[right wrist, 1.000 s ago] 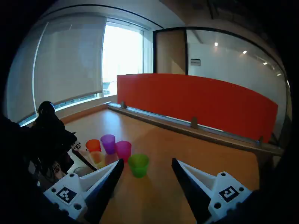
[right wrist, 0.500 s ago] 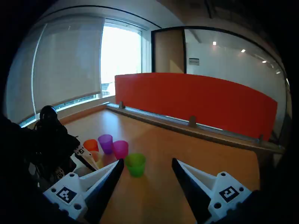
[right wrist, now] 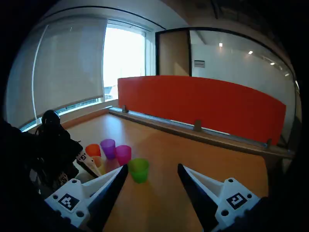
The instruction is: Pour water
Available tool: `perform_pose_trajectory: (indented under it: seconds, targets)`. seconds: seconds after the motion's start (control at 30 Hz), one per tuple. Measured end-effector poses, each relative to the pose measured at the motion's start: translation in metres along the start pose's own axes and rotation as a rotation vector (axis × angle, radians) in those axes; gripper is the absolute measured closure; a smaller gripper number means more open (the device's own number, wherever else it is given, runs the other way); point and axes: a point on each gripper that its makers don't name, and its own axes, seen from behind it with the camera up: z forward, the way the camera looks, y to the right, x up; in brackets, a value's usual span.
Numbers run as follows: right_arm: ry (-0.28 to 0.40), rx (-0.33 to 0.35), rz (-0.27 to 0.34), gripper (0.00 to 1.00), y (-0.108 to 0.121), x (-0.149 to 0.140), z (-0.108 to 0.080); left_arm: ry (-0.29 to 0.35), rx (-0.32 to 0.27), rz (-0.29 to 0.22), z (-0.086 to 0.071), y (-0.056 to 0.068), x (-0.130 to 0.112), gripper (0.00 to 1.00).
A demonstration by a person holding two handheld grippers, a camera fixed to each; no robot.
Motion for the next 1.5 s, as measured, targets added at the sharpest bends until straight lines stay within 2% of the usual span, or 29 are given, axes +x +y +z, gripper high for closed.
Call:
perform_pose_trajectory:
  seconds: [0.3,0.6,1.03,1.5]
  targets:
    - [-0.001,0.005,0.002,0.01,-0.001,0.000,0.004,0.030,0.007,0.010,-0.014,-0.001,0.006,0.14]
    - [-0.006,0.005,-0.006,0.01,-0.005,0.001,0.010,0.118,0.037,-0.023,-0.045,-0.013,0.025,0.14]
    - [-0.006,0.009,-0.008,0.01,-0.012,0.003,0.023,0.224,0.130,-0.021,-0.099,-0.043,0.054,0.15]
    - [-0.005,0.024,-0.017,0.01,-0.023,0.002,0.039,0.330,0.208,-0.037,-0.148,-0.068,0.075,0.14]
